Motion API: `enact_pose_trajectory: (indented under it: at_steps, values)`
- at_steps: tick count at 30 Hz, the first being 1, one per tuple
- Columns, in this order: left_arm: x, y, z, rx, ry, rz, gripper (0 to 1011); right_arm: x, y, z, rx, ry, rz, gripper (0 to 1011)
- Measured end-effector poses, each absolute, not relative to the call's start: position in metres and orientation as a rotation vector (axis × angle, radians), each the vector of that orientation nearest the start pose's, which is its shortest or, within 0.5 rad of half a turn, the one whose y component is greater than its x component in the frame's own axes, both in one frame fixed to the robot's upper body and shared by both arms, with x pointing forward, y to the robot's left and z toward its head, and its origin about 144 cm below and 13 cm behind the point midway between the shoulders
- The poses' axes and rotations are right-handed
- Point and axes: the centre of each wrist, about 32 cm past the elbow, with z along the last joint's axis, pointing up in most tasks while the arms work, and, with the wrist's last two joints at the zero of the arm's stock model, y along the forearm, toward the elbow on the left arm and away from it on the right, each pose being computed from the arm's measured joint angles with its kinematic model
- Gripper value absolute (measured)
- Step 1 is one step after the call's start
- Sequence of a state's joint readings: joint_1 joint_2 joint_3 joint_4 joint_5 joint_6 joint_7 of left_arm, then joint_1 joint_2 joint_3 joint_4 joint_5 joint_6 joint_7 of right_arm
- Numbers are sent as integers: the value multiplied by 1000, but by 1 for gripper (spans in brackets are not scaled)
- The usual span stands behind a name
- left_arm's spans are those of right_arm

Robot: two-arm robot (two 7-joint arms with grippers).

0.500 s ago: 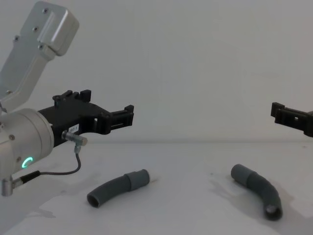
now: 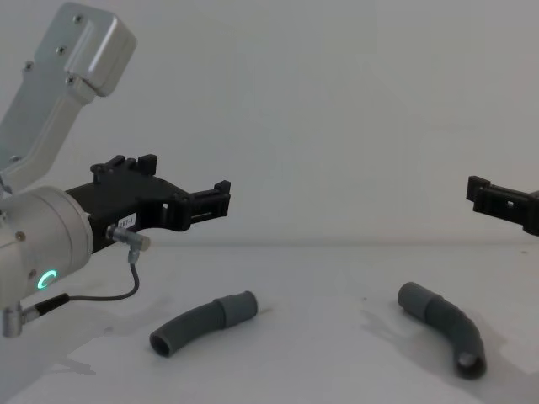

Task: Use both hands to pick up one end of the pipe from the table, align the ends, and insert them.

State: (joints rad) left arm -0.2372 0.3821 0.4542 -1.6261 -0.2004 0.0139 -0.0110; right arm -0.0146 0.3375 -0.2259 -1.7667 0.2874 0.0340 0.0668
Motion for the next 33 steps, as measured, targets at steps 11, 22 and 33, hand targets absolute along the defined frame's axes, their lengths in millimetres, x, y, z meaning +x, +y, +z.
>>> enact_pose_trajectory:
  at_steps: [11, 22, 33]
  values:
    - [492, 199, 1205, 64, -266, 1120, 1001, 443, -237, 1189, 26, -75, -1230, 1001]
    - [496, 211, 1217, 126, -238, 1035, 1001, 443, -237, 1189, 26, -75, -1230, 1001]
    - [509, 226, 1235, 267, -172, 899, 1001, 443, -237, 1189, 26, -75, -1229, 1001]
